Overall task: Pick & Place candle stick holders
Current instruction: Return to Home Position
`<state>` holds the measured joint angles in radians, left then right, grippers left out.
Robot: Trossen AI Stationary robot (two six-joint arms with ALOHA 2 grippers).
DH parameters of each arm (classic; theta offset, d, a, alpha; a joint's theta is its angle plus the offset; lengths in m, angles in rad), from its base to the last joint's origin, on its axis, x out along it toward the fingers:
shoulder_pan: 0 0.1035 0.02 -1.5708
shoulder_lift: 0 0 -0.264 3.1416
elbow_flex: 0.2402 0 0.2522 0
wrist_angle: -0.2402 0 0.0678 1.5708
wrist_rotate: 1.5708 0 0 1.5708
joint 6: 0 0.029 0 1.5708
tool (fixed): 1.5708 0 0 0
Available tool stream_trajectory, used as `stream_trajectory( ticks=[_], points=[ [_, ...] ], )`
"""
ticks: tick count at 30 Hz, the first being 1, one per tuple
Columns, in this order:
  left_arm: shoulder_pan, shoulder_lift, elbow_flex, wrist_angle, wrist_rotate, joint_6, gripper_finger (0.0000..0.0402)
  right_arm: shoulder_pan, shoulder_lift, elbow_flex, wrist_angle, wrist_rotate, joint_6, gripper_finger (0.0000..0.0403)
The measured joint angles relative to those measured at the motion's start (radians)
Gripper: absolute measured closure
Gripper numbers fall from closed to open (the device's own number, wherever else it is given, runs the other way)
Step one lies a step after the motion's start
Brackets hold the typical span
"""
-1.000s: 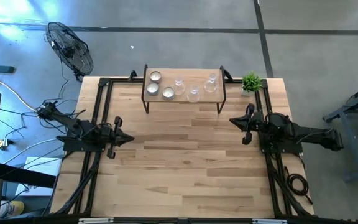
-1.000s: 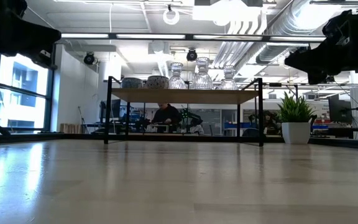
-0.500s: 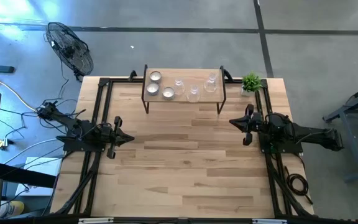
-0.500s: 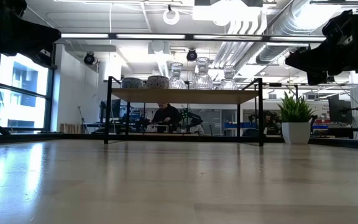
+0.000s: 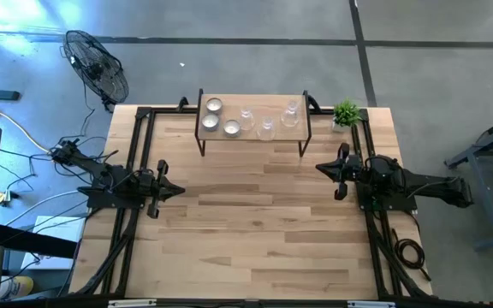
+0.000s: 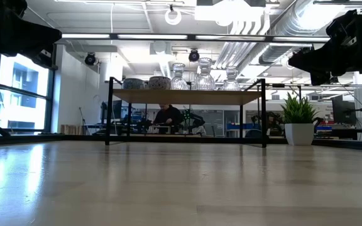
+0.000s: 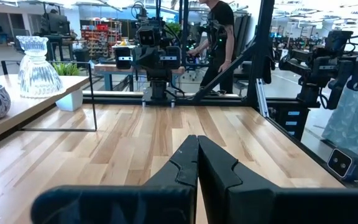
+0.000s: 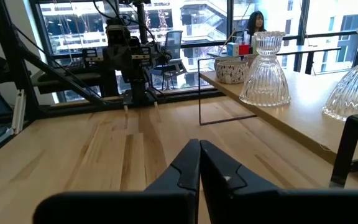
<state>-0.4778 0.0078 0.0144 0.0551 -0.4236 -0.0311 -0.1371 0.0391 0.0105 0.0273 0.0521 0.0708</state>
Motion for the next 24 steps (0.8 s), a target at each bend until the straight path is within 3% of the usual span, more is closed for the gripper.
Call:
stream_trajectory(
  ticks=[24],
  points=[
    [0.000, 0.000, 0.000, 0.000, 0.001, 0.000, 0.0401, 0.000, 0.000, 0.000, 0.000, 0.000, 0.000, 0.0394]
  ],
)
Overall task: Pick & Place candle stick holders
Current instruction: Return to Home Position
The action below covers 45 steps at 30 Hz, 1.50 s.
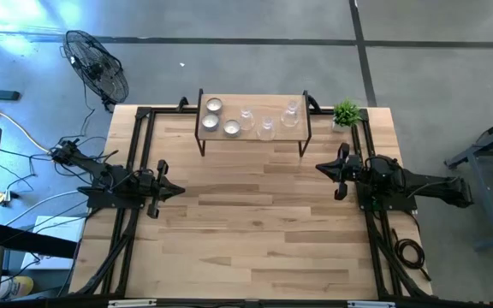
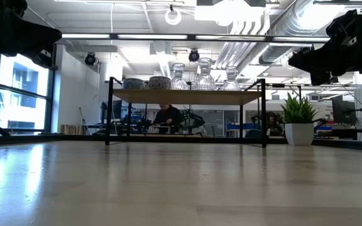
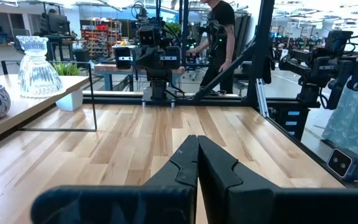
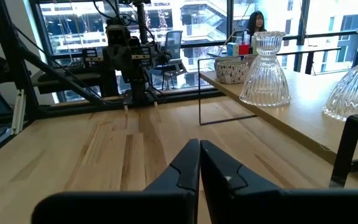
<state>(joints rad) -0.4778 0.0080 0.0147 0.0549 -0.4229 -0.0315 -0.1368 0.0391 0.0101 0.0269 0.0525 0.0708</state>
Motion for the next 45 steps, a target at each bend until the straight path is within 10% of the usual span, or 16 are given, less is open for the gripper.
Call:
stream_trajectory(
  ticks=[45],
  points=[
    [0.000, 0.000, 0.000, 0.000, 0.000, 0.000, 0.0401, 0.000, 0.000, 0.000, 0.000, 0.000, 0.000, 0.0399]
  ],
)
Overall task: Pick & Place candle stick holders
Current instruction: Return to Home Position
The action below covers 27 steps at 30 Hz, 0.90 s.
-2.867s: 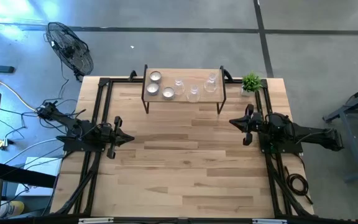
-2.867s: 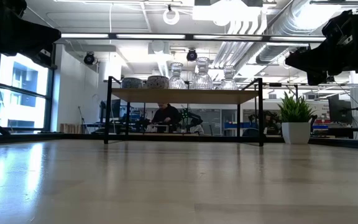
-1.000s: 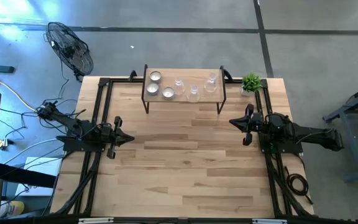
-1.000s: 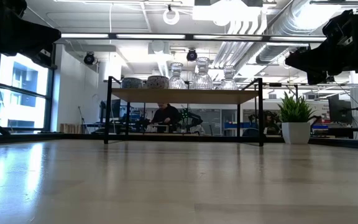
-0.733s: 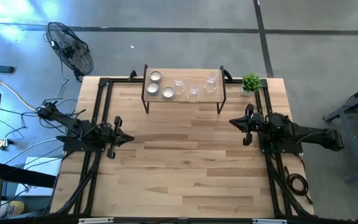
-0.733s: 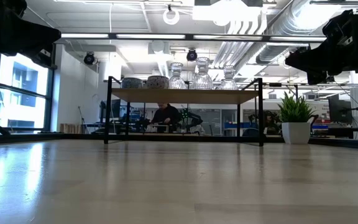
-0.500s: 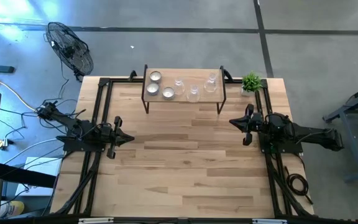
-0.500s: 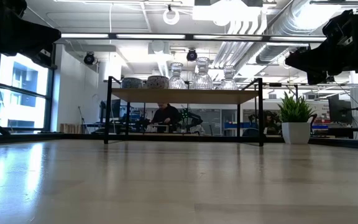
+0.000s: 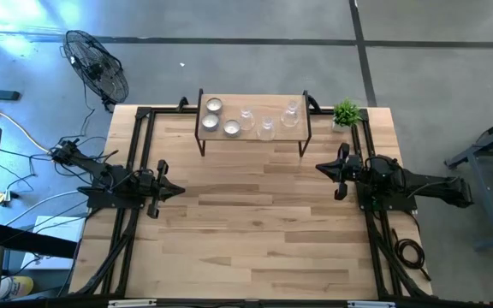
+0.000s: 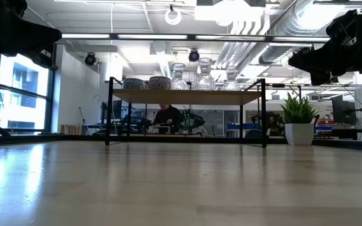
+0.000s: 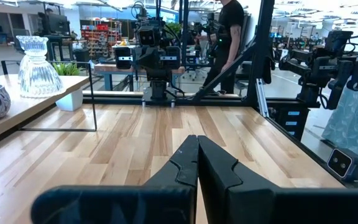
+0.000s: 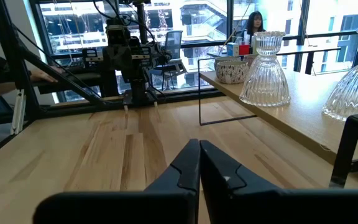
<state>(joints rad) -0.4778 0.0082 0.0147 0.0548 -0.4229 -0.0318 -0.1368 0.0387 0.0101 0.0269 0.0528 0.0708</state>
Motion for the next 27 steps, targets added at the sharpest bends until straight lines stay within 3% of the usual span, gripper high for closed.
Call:
stream_trajectory(
  ticks=[27],
  points=[
    [0.000, 0.000, 0.000, 0.000, 0.000, 0.000, 0.0401, 0.000, 0.000, 0.000, 0.000, 0.000, 0.000, 0.0396]
  ],
)
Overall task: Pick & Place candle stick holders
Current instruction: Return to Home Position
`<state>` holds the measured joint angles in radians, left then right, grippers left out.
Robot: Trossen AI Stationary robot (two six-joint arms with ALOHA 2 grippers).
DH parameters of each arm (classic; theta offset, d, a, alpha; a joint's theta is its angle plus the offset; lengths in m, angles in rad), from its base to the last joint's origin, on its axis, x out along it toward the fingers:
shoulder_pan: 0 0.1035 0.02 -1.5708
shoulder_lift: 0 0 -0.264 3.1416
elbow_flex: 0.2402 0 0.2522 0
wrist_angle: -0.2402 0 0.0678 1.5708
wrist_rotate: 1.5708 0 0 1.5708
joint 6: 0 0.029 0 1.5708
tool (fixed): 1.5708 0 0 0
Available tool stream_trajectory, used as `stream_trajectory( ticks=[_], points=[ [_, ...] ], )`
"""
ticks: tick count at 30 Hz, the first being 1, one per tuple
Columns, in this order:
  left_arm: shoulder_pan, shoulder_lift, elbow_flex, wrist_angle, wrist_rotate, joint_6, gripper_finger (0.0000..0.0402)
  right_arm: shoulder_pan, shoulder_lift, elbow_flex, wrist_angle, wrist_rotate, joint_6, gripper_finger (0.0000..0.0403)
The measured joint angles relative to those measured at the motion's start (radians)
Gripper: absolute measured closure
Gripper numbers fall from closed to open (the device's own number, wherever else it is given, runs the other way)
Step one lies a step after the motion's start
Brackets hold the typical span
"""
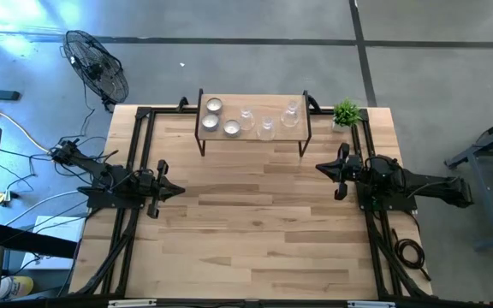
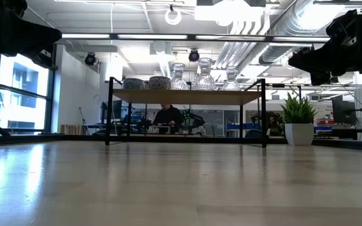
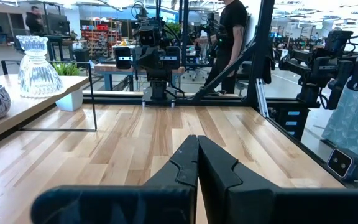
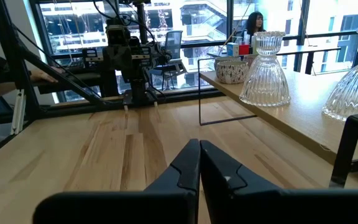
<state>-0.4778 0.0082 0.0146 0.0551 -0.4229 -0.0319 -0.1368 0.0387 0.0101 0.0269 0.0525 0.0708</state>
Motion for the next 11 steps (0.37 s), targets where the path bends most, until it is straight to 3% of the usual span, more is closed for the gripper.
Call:
stream_trajectory(
  ticks=[11],
  points=[
    [0.000, 0.000, 0.000, 0.000, 0.000, 0.000, 0.0401, 0.000, 0.000, 0.000, 0.000, 0.000, 0.000, 0.0394]
  ],
)
